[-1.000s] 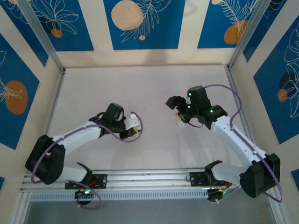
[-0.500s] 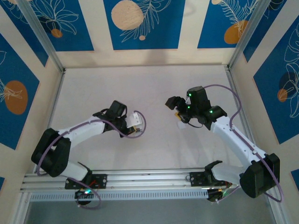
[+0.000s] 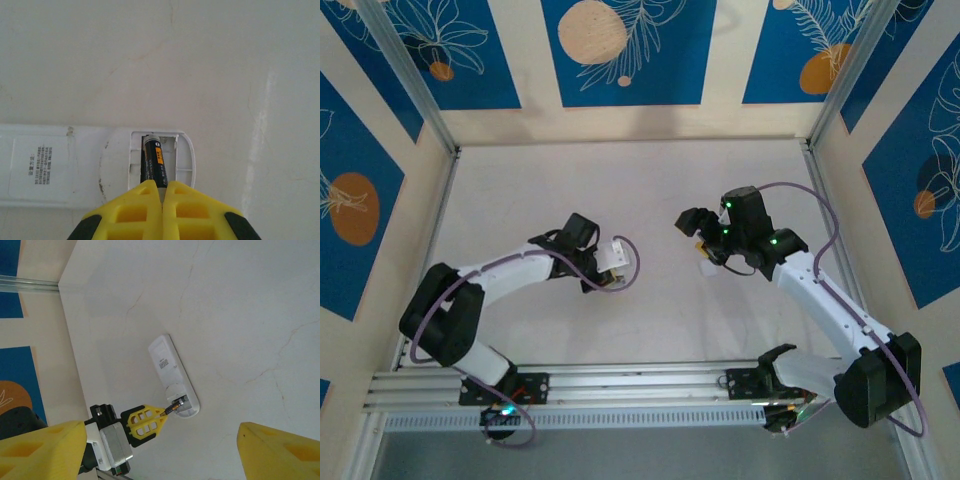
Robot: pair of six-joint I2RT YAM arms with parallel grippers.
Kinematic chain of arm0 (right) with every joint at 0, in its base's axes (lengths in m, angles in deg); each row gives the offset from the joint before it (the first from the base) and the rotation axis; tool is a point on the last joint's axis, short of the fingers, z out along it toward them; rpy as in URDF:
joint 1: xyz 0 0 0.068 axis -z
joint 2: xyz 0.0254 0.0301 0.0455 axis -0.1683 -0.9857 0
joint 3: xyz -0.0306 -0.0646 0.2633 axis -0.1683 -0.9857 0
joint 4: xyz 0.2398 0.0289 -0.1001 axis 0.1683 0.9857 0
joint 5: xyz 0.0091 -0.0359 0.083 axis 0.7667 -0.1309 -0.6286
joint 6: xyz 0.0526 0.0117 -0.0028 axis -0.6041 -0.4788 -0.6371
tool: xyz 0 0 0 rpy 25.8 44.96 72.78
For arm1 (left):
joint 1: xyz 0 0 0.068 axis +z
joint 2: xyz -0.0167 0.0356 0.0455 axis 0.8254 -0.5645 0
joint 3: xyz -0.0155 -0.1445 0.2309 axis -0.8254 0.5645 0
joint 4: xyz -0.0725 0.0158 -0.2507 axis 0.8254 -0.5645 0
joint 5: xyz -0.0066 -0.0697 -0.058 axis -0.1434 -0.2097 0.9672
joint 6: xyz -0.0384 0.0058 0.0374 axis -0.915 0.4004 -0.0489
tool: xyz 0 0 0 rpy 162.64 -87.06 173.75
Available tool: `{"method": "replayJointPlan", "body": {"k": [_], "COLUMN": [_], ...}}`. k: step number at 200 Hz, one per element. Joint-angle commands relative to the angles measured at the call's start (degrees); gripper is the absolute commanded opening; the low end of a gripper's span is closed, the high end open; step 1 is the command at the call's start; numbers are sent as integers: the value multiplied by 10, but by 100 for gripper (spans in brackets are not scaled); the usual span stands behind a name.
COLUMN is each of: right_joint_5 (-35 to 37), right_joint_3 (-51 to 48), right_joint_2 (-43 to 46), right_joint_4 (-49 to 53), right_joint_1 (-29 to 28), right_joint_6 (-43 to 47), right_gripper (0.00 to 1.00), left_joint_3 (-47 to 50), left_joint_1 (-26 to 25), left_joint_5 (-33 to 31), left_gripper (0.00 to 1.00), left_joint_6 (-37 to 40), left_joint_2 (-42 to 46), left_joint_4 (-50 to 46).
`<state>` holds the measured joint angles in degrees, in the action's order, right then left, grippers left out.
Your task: Load the batteries into the remote control
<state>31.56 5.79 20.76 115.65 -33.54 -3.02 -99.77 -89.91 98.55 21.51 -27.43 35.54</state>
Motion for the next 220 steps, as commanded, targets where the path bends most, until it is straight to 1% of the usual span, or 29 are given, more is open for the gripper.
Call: {"method": "replayJointPlan", "body": {"k": [1,18,77,157,166,179,196,220], "right_joint_5": [-7,-4,-5,-5,-6,-6,-6,-5], "right_joint_3": [-5,-6,-9,-6,-7,-7,-8,-8], "right_joint_2": [15,20,26,27,28,29,32,34], "right_joint_4": [8,14,16,18,20,23,25,27], "right_joint_1": [3,5,7,7,7,8,9,9], "right_joint_6": [11,12,10,12,13,14,15,14], "right_gripper": [79,79,80,79,79,79,79,80], "left_joint_3": [-20,-26,-13,-29,-32,-34,-32,-22], "left_joint_1": [-10,-14,-17,-18,-18,-19,-21,-21], "left_joint_5": [-4,-15,-25,-35,-34,-35,-42,-47], "left_gripper": [0,0,0,0,6,10,20,30], "left_joint_6": [10,11,7,6,7,8,8,3], "left_joint_2": [-19,-29,-26,-41,-44,-47,-49,-34], "left_joint_4": [-37,-52,-38,-32,-35,-39,-38,-24]}}
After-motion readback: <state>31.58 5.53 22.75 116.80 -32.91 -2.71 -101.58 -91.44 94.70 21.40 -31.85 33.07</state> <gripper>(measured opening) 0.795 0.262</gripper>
